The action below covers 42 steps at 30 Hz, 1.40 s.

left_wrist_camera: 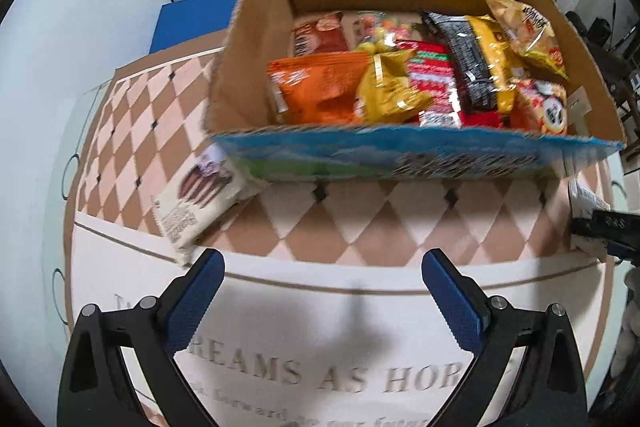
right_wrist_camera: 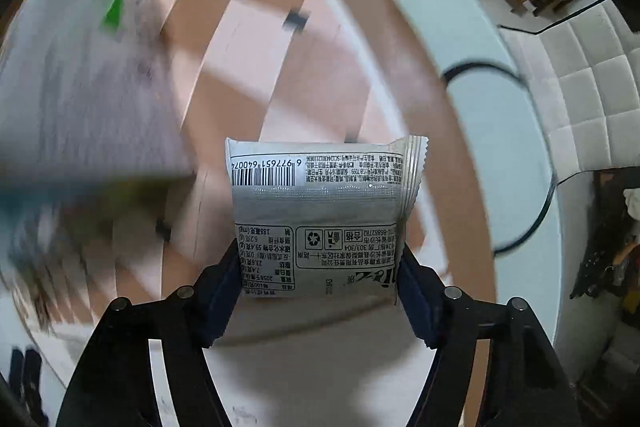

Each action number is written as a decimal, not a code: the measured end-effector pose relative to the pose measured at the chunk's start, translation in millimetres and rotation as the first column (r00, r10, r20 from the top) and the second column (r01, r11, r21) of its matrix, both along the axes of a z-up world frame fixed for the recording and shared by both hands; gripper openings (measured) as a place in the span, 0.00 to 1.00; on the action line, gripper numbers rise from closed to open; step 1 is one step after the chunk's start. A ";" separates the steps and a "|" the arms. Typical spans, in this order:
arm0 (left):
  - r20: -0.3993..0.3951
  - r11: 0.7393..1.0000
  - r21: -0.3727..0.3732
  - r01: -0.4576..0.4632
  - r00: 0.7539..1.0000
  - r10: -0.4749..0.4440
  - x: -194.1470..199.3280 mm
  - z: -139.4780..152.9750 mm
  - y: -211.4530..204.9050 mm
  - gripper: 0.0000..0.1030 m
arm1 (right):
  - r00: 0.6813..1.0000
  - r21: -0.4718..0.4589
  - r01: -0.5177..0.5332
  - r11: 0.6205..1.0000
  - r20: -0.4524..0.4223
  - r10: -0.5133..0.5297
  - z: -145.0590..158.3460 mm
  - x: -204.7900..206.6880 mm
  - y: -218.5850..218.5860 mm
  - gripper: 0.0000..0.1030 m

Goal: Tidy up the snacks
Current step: 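Grasp the white Franzzi cookie pack with the left tool while the right tool holds the white bag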

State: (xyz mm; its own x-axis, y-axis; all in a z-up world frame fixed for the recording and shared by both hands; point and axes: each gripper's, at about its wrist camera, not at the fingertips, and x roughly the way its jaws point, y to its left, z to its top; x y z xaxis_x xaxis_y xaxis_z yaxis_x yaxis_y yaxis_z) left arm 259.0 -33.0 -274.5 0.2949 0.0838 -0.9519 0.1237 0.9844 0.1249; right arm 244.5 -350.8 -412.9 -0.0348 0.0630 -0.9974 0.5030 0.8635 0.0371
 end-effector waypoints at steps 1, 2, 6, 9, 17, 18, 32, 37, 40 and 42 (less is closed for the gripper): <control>0.001 1.000 0.010 0.004 1.000 -0.004 -1.2 -0.2 5.6 0.98 | 1.000 0.013 -0.015 1.000 -0.001 0.015 1.3 -7.4 9.5 0.71; 0.002 1.000 0.020 0.009 1.000 -0.009 -2.9 0.0 13.1 0.98 | 1.000 0.029 -0.028 0.999 0.001 0.028 3.1 -15.5 20.0 0.71; -0.002 0.997 0.070 0.014 1.000 -0.014 -5.5 -2.0 45.9 0.98 | 0.997 0.096 -0.076 0.992 0.014 0.075 8.7 -40.2 66.5 0.71; -0.013 0.995 0.102 0.020 1.000 -0.019 -2.3 -4.7 71.1 0.98 | 0.992 0.138 -0.127 0.982 0.029 0.125 10.7 -49.5 111.1 0.71; -0.064 0.990 0.126 0.065 0.996 -0.057 19.2 -19.5 124.2 0.98 | 0.975 0.151 -0.221 0.964 0.033 0.218 10.8 -48.0 197.9 0.71; -0.081 0.990 0.116 0.084 0.994 -0.074 25.1 -23.7 129.4 0.98 | 0.974 0.149 -0.226 0.963 0.035 0.224 11.2 -47.0 203.4 0.71; -0.302 0.910 -0.008 0.415 0.866 -0.397 81.6 -84.4 107.8 0.98 | 0.966 0.150 -0.255 0.955 -0.009 0.260 15.9 -18.3 261.5 0.90; -0.315 0.888 -0.057 0.456 0.836 -0.449 85.4 -96.6 94.3 0.97 | 0.978 0.185 -0.204 0.961 0.002 0.207 24.2 -35.9 243.7 0.91; -0.301 0.906 -0.066 0.417 0.858 -0.417 84.1 -95.6 97.3 0.75 | 0.985 0.185 -0.172 0.968 0.017 0.172 33.5 -44.9 229.4 0.91; -0.323 0.928 -0.091 0.362 0.870 -0.371 82.4 -97.1 104.4 0.64 | 0.988 0.186 -0.154 0.970 0.030 0.151 38.2 -44.0 219.5 0.91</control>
State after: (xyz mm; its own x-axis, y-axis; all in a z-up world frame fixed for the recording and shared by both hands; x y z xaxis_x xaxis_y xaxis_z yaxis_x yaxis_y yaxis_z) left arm 341.4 71.4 -371.6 -0.0304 0.0046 -0.9995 0.5058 0.8626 -0.0114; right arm 200.6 -131.2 -374.7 -0.0435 0.2436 -0.9689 0.3638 0.9071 0.2117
